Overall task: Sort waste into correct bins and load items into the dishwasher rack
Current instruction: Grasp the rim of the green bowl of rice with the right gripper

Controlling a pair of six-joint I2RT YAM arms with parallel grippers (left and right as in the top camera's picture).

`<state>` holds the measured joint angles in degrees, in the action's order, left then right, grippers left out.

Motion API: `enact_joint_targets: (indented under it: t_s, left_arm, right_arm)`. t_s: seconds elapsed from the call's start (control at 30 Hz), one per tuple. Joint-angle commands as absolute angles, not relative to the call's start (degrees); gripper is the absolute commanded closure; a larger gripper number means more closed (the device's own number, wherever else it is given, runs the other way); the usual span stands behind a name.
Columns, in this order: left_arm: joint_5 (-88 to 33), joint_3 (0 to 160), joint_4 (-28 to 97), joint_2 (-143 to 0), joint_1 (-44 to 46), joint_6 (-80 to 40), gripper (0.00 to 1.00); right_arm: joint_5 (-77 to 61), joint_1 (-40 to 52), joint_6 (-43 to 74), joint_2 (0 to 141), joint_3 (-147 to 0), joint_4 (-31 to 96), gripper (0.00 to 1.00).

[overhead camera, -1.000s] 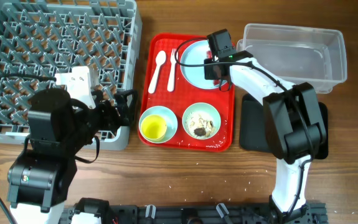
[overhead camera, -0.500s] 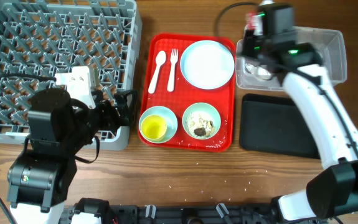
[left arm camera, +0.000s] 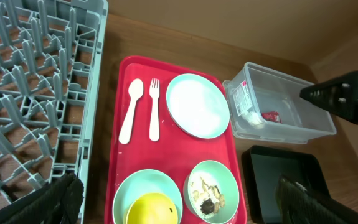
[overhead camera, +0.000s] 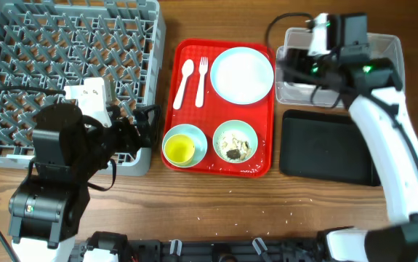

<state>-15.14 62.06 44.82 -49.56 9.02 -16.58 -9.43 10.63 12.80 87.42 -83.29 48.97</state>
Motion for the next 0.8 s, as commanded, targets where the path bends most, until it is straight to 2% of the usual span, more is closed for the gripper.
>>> enact_joint_targets:
  t_s: [0.0,0.1,0.17,0.27,0.3,0.37,0.4,0.43,0.6,0.77]
  left_arm:
    - [-16.03,63.11,44.66,-49.3,9.21,-15.4,0.0]
    - [-16.03,63.11,44.66,-49.3,9.21,-15.4,0.0]
    - [-16.03,63.11,44.66,-49.3,9.21,-15.4,0.0]
    - [-16.03,63.11,44.66,-49.3,9.21,-15.4,0.0]
    - [-16.03,63.11,44.66,-49.3,9.21,-15.4,0.0]
    - [-16.03,63.11,44.66,-49.3,9.21,-15.4,0.0]
    - [-16.03,63.11,44.66,-49.3,9.21,-15.4,0.0]
    - [-16.03,63.11,44.66,-49.3,9.21,-15.4,0.0]
    - [-16.03,63.11,44.66,-49.3,9.21,-15.4,0.0]
    - [-16.03,63.11,44.66,-49.3,9.21,-15.4,0.0]
  right_arm:
    - [-13.54,17.43,14.7,87.55,-83.88,53.67,0.32]
    - [-11.84,22.09,19.94,88.12,-83.81,63.11,0.33]
    - [-11.92,24.21,20.1,88.14,-83.15,65.06,0.33]
    - [-12.84,29.91,21.23,88.42,-81.58,64.42,0.43]
    - [-12.25,32.03,22.76,88.6,-80.4,63.31,0.48]
    - [-8.56,36.23,26.35,89.54,-77.3,59.48,0.51]
    - [-2.83,39.59,30.59,90.98,-73.73,54.72,0.59]
    - [-0.71,40.49,32.16,91.77,-72.38,52.51,0.6]
    - [1.3,41.34,32.53,99.79,-69.63,40.88,0.62]
    - [-0.99,41.36,32.99,105.97,-69.63,37.45,0.63]
